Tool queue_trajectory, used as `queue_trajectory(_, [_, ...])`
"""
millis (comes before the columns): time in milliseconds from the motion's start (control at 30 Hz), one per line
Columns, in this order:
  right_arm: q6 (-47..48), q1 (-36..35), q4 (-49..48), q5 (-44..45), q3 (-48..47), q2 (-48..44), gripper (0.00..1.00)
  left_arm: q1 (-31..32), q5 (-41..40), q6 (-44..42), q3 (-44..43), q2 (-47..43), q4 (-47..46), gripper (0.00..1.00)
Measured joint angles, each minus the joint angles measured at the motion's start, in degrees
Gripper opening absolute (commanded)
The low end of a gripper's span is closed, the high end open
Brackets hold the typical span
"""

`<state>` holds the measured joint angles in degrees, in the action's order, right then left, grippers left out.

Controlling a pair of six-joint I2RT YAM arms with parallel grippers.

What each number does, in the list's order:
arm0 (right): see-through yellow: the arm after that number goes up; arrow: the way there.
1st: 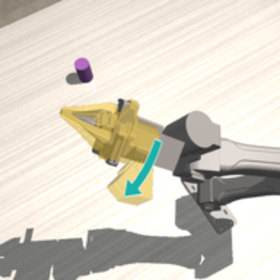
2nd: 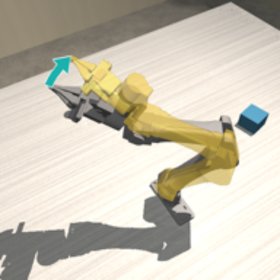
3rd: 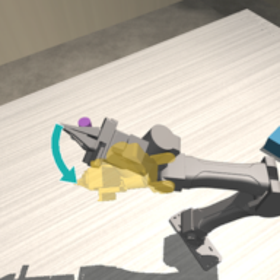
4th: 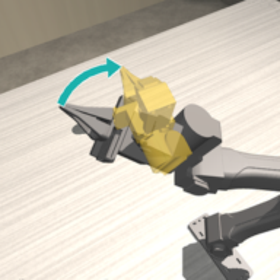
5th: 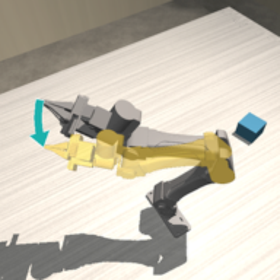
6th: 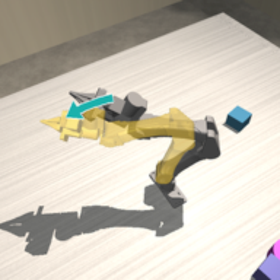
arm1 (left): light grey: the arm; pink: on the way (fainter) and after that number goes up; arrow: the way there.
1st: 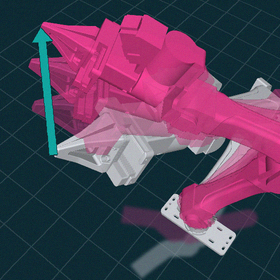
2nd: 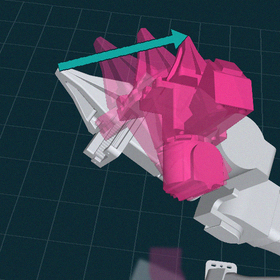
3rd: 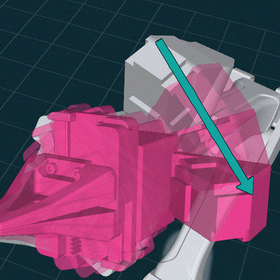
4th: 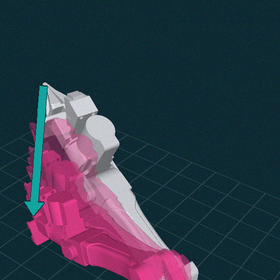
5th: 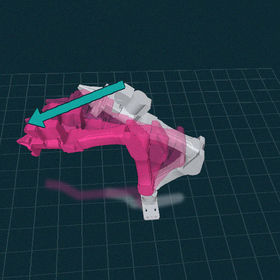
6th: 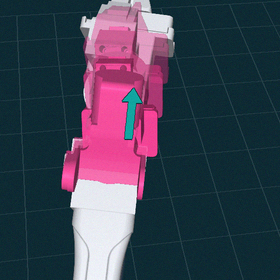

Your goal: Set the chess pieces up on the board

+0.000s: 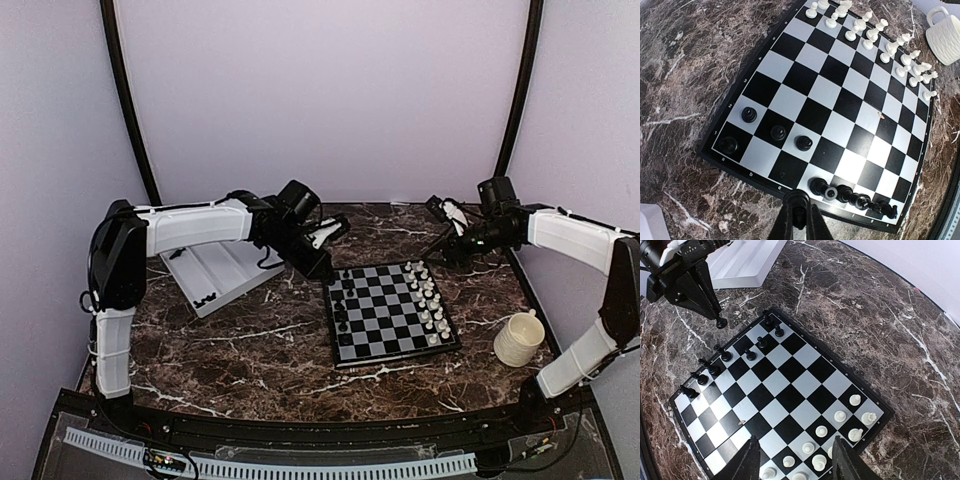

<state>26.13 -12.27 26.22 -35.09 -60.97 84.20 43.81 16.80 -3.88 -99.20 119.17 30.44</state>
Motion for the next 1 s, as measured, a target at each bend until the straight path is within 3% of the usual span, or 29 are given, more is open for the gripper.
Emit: queue_trajectory(1000, [0.66,0.00,-0.50,-1.01,1.01,0.00,0.53,0.20,-1.25,0.28,-5.16,8.37,1.22,0.05])
